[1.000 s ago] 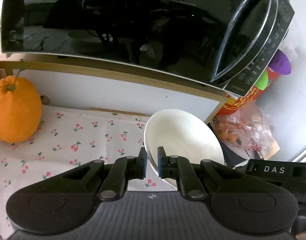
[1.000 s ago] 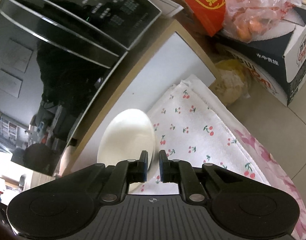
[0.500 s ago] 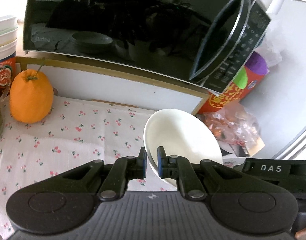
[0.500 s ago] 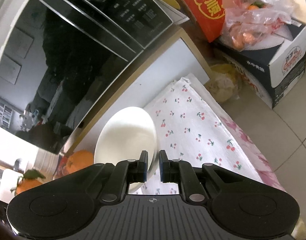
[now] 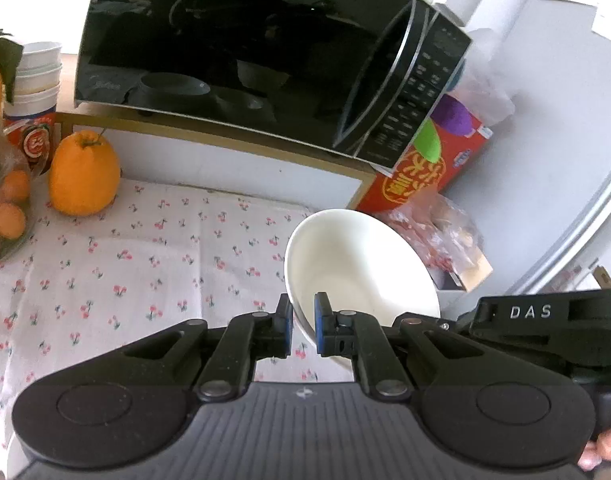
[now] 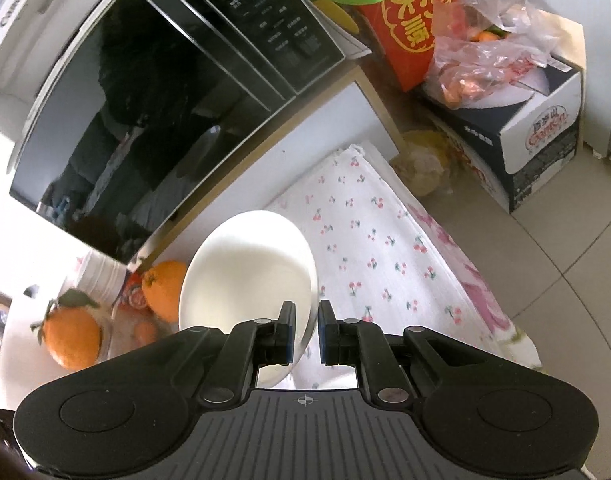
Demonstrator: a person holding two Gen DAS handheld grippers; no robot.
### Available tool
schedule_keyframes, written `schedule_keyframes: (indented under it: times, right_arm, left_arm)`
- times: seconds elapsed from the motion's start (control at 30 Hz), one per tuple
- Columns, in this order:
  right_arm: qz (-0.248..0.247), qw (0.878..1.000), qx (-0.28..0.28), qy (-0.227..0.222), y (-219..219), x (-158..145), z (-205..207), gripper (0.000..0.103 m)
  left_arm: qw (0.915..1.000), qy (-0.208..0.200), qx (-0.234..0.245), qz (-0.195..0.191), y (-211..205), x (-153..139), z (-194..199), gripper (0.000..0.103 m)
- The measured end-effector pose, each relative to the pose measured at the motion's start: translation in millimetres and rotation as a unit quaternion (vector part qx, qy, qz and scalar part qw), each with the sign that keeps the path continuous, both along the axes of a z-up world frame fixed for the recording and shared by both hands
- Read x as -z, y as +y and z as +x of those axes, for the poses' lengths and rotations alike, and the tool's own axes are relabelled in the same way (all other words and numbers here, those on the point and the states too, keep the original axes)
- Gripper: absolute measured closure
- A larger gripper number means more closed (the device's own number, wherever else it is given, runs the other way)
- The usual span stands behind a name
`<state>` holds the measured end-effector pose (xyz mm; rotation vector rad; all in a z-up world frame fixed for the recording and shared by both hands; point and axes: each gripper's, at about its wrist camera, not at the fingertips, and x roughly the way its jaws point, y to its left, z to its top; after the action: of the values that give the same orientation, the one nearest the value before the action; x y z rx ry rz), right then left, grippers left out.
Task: Organize plates and bowls
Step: 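Lift the small white bowl with both tools and carry it over the bowl stack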
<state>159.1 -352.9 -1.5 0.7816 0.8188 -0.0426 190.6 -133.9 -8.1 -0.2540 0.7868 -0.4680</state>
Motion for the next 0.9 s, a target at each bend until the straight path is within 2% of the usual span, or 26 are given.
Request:
schedule_keyframes:
  times: [0.3, 0.43, 0.5, 0.6, 0.77, 0.9]
  right_arm:
    - [0.003, 1.000, 0.000, 0.014, 9.6, 6.7, -40.4, 0.091]
    - [-0.014, 1.000, 0.003, 0.018, 14.6, 12.3, -54.0, 0.091]
    - [-0.025, 1.000, 0.010, 0.012, 17.0, 19.6, -61.2, 0.091]
    - [-0.023, 0.999, 0.025, 0.035, 16.8, 34.8, -66.4, 0.091]
    - [-0.041, 0.998, 0.014, 0.038, 22.5, 33.3, -68.0, 0.091]
    - [-0.028, 0.998, 0.014, 0.054, 21.0, 40.0, -67.3, 0.091]
  left_arm:
    - [0.9994, 0.026, 0.014, -0.019, 19.1, 12.0, -36.7, 0.093]
    - [0.9990, 0.025, 0.031, -0.023, 21.1, 20.1, -49.4, 0.093]
    - [0.9988, 0.027, 0.036, -0.018, 19.0, 26.4, -52.3, 0.093]
    - [0.9984, 0.036, 0.045, 0.000, 12.8, 34.8, -54.2, 0.093]
    - [0.9981, 0.040, 0.046, 0.005, 15.7, 39.4, -56.3, 0.092]
    - [0.9982, 0.032, 0.049, 0.013, 16.0, 40.1, -59.9, 0.092]
